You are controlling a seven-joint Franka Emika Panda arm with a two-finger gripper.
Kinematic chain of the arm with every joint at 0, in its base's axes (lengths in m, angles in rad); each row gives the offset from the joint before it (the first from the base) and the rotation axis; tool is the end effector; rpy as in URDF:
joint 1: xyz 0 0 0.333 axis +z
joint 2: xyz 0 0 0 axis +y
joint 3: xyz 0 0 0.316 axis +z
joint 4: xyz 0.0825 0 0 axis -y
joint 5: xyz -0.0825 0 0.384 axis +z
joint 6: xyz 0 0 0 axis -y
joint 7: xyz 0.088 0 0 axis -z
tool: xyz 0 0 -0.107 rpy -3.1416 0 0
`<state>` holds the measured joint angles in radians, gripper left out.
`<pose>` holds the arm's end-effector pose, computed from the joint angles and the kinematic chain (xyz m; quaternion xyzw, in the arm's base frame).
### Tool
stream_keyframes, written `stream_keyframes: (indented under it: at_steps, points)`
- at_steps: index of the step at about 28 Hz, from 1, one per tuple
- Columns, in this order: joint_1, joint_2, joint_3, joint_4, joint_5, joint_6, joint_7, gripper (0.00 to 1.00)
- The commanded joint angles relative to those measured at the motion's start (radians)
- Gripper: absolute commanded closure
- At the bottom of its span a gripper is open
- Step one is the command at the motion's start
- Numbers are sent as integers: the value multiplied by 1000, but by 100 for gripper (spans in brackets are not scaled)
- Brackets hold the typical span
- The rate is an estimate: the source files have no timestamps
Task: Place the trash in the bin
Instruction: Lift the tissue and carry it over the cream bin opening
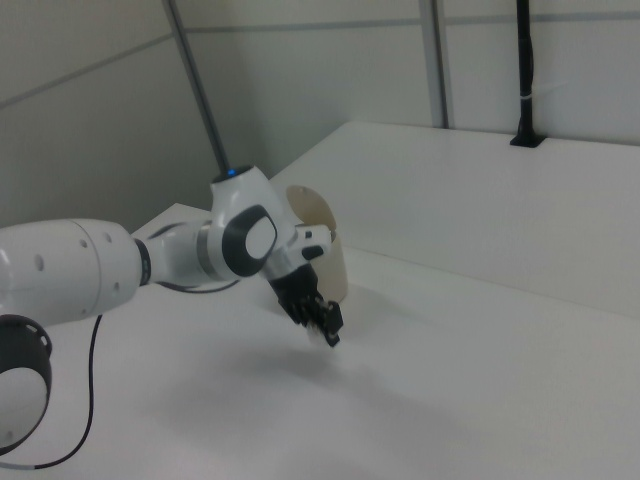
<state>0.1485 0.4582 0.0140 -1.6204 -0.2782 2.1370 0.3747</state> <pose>0.6774 0.0979 0.3650 0.9922 -0.0351 0.0588 0.1042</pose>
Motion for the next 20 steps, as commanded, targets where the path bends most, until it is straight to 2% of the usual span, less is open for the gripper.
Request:
stream_keyframes:
  at_steps: [1,2,7,11,13,17,18,20]
  points:
    - [6,-92,-6,10,63,6,9,100]
    - [6,-104,-6,29,88,6,12,100]
    - [17,-102,-5,123,146,-11,29,100]
    - [52,-98,-6,155,149,6,114,100]
    - [77,-76,-6,193,139,39,163,100]
    - [124,-38,-9,203,110,119,237,100]
    - [137,-17,-9,203,67,156,297,100]
    - [146,10,-9,206,19,194,380,100]
